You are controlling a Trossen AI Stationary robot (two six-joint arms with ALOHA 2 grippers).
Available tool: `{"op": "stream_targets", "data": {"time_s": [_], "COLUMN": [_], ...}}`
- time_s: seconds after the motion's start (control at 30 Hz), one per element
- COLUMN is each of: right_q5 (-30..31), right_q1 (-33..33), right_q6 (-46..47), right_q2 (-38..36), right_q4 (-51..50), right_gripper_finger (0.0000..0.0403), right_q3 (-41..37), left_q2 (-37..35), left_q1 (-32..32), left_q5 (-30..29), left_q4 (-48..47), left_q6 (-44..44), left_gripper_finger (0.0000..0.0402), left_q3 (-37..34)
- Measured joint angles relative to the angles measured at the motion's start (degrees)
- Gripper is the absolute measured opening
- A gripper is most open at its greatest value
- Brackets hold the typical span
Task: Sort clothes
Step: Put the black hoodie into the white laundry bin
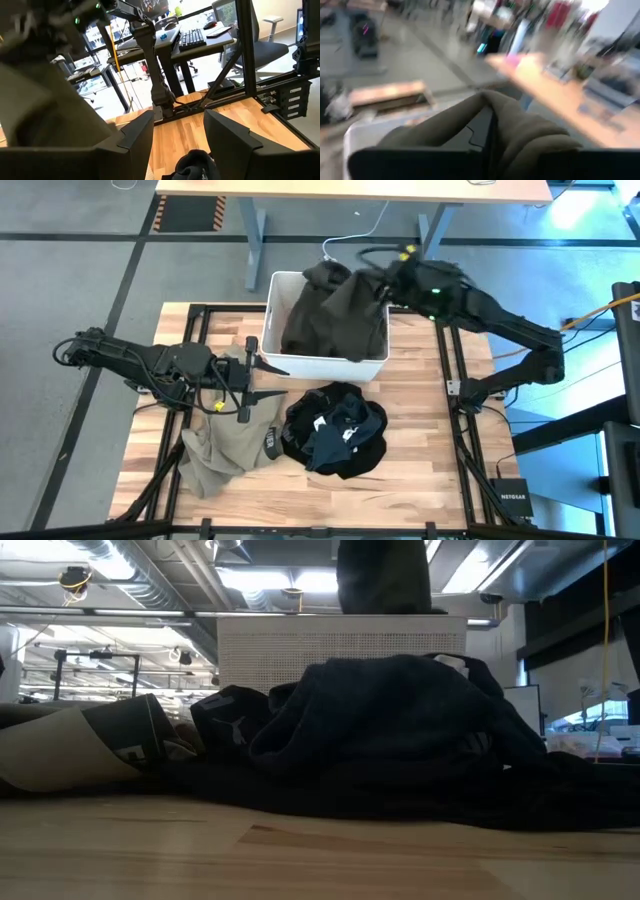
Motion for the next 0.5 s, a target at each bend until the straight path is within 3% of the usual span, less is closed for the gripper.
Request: {"op": "stream_targets", "data": {"time_s": [0.3, 0.5], "right_q5": [-3.3, -5.4], "right_q1": [-0.2, -0.2], "right_q6": [1.9, 5.3], "right_q2": [5.0, 4.5], "right_q4": [-12.4, -24.8], "right_gripper_finger": [0.0186, 0.025], "right_q3": [0.4, 11.7], "left_q2": [0.0, 0.0], "left_q1": [0.0, 0.0], "left_q5": [0.0, 0.0], "left_q4": [-2.8, -3.2], "left_q6": [-2.5, -2.7], "left_gripper_finger": [0.017, 0.017], "left_q3": [0.0, 0.0]}}
